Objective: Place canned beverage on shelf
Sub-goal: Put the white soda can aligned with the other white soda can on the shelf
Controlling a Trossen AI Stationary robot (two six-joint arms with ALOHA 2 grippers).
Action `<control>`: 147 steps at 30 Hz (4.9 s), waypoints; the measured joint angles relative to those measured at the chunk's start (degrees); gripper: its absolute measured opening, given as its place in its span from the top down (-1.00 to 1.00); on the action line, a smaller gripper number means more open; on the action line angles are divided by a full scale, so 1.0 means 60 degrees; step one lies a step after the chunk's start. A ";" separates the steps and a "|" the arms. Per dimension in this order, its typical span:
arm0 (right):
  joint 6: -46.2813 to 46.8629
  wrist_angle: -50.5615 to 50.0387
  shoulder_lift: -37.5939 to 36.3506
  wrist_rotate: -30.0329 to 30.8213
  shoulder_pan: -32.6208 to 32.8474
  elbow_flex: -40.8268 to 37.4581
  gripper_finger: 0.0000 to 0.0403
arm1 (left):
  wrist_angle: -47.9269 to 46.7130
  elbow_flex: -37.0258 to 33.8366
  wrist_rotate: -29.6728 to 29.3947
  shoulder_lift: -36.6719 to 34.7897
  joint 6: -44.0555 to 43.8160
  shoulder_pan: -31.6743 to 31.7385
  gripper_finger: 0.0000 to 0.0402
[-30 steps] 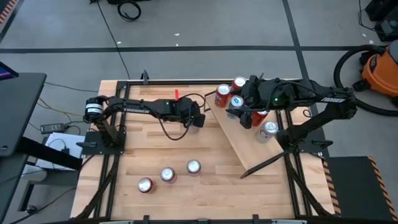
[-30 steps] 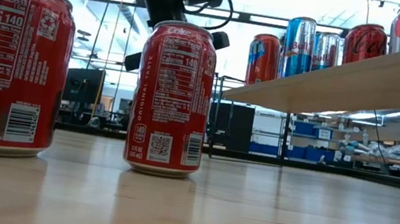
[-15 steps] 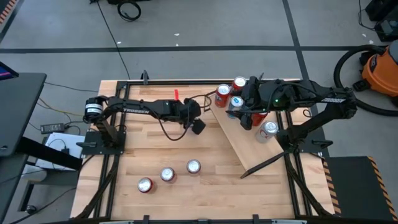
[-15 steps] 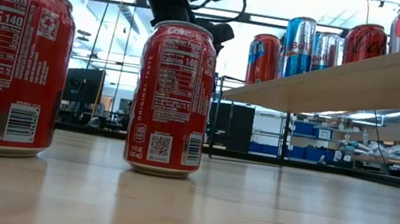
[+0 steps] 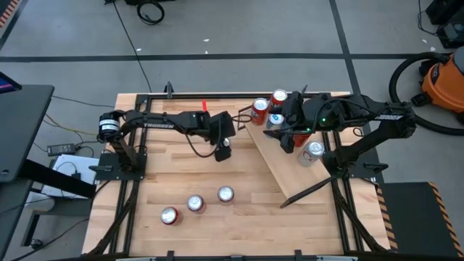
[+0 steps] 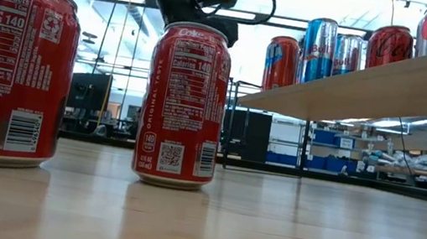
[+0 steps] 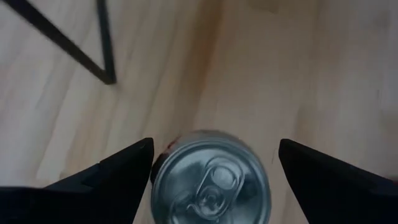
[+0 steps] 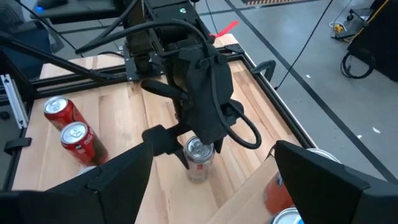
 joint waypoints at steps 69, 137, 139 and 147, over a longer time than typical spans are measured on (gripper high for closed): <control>0.0062 -0.0988 -0.0577 0.0386 0.0012 -0.0003 -0.73 | -0.0893 0.0501 -0.1206 0.0008 -0.4650 -0.2421 -0.53; 0.0240 -0.1543 -0.0912 -0.2539 0.0442 -0.1573 -0.73 | -0.2407 0.8389 -0.1313 0.3119 -0.1151 -0.2365 -0.53; 0.0352 -0.1130 -0.0976 -0.2539 0.0442 -0.1944 -0.73 | -0.2360 0.8386 -0.1505 0.3119 -0.1021 -0.2395 -0.53; 0.0737 -0.0137 -0.0993 -0.1973 0.0441 -0.2623 -0.75 | -0.2226 0.8386 -0.1469 0.3115 -0.0824 -0.2458 -0.53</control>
